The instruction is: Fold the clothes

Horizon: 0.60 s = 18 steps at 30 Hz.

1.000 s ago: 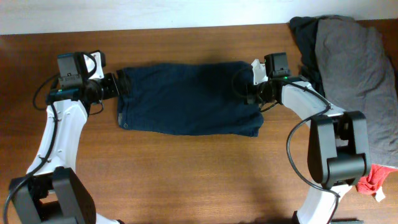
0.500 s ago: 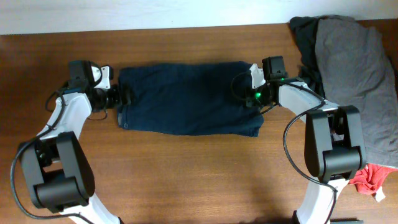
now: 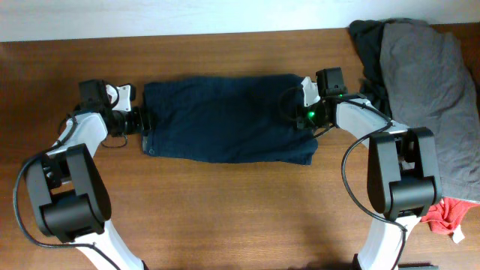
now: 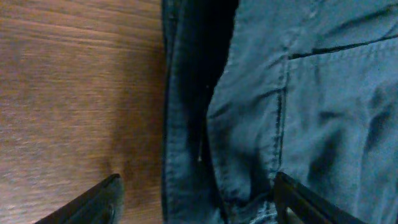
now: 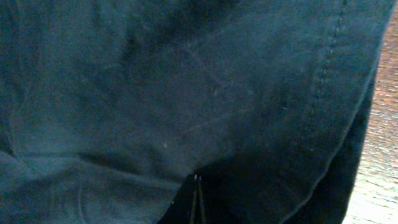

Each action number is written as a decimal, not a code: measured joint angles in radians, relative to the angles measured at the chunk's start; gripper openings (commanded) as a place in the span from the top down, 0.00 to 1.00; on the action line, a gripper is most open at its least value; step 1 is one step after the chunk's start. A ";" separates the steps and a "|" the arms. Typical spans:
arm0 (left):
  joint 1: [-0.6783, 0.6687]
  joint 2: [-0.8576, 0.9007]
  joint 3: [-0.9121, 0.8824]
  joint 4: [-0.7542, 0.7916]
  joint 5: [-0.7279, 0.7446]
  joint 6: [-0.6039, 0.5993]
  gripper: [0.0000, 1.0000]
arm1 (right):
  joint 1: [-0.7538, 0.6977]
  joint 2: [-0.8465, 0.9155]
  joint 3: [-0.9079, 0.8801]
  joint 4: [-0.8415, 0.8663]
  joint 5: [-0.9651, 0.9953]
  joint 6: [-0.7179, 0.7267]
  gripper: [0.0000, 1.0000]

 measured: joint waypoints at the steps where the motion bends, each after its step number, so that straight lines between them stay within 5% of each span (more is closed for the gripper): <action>1: 0.000 0.002 0.000 0.001 0.012 0.002 0.30 | 0.000 0.000 0.000 0.000 0.000 0.000 0.96; 9: -0.019 0.009 0.000 0.002 0.062 0.010 0.43 | 0.000 0.000 0.000 -0.001 0.000 0.000 0.96; 12: -0.040 0.028 0.000 0.006 0.066 0.009 0.63 | 0.000 0.000 0.000 -0.001 0.000 0.000 0.96; 15: -0.055 0.047 0.004 0.015 0.073 0.006 0.96 | 0.000 0.000 0.000 -0.003 0.000 0.000 0.96; 18: -0.057 0.056 0.006 0.016 0.085 0.005 0.99 | 0.000 0.000 0.000 -0.014 0.000 0.001 0.96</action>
